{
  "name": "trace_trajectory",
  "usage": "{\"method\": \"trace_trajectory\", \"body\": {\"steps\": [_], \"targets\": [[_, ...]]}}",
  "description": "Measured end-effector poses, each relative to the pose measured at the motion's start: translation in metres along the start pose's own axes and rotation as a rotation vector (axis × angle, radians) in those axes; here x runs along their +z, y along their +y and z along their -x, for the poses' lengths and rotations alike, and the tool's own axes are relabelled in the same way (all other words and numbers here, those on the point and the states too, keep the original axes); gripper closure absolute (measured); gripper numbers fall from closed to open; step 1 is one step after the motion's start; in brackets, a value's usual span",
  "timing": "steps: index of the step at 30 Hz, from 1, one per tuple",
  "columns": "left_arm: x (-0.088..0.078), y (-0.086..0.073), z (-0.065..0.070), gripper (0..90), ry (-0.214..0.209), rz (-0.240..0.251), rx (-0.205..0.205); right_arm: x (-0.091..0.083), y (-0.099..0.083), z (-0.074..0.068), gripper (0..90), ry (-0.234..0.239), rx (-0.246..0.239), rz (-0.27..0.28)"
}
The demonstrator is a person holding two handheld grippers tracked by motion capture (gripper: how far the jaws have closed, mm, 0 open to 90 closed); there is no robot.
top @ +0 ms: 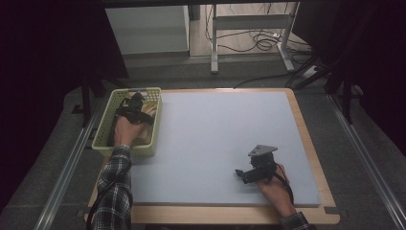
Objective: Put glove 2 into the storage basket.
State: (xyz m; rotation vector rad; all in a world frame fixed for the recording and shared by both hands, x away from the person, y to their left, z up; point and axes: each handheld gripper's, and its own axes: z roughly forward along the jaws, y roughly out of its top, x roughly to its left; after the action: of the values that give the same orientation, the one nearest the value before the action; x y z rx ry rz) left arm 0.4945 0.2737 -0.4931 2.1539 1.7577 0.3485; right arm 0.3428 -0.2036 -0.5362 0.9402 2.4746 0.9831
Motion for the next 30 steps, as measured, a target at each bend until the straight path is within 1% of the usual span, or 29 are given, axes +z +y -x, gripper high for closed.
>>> {"method": "trace_trajectory", "body": {"steps": [3,5,7,8,11,13,15,17,18,19,20,22,23,25,27,30], "targets": [[-0.012,-0.002,0.000,8.6,-0.036,0.026,0.024,0.000,0.000,0.000,0.8,-0.001,0.001,-0.001],[-0.019,-0.003,-0.001,8.4,-0.063,0.042,0.032,0.000,0.000,0.000,0.8,-0.001,0.000,0.000],[-0.025,-0.004,-0.001,8.2,-0.082,0.055,0.049,0.000,0.000,0.000,0.8,-0.001,-0.001,0.000],[-0.028,-0.004,-0.001,8.2,-0.084,0.065,0.059,0.000,0.000,0.000,0.9,-0.001,0.000,-0.001],[-0.035,-0.005,-0.003,10.7,-0.099,0.099,0.057,0.000,0.000,0.000,0.8,-0.001,0.000,0.000],[-0.040,-0.007,-0.005,13.7,-0.093,0.121,0.056,0.000,0.000,0.000,0.8,-0.001,0.000,-0.001],[-0.043,-0.010,-0.008,21.2,-0.089,0.139,0.046,0.000,0.000,0.000,0.8,-0.001,-0.001,0.000],[-0.044,-0.012,-0.011,38.8,-0.103,0.155,0.043,0.000,0.000,0.000,0.8,-0.001,0.000,0.000],[-0.043,-0.013,-0.012,43.8,-0.116,0.154,0.032,0.000,0.000,0.000,0.8,-0.001,0.000,0.000],[-0.041,-0.014,-0.013,49.7,-0.128,0.148,0.033,0.000,0.000,0.000,0.8,-0.001,-0.001,0.000],[-0.039,-0.015,-0.013,54.4,-0.126,0.137,0.040,0.000,0.000,0.000,0.8,-0.001,0.000,0.000],[-0.034,-0.016,-0.012,60.4,-0.136,0.119,0.044,0.000,0.000,0.000,0.8,-0.001,0.001,-0.001],[-0.030,-0.016,-0.010,62.2,-0.144,0.106,0.048,0.000,0.000,0.000,0.8,-0.001,0.001,-0.001],[-0.024,-0.016,-0.007,63.9,-0.139,0.088,0.057,0.000,0.000,0.000,0.8,-0.001,0.001,-0.001],[-0.021,-0.015,-0.005,64.4,-0.146,0.088,0.056,0.000,0.000,0.000,0.8,-0.001,0.000,0.000],[-0.020,-0.014,-0.003,64.5,-0.146,0.081,0.060,0.000,0.000,0.000,0.8,-0.001,0.001,-0.001]]}}
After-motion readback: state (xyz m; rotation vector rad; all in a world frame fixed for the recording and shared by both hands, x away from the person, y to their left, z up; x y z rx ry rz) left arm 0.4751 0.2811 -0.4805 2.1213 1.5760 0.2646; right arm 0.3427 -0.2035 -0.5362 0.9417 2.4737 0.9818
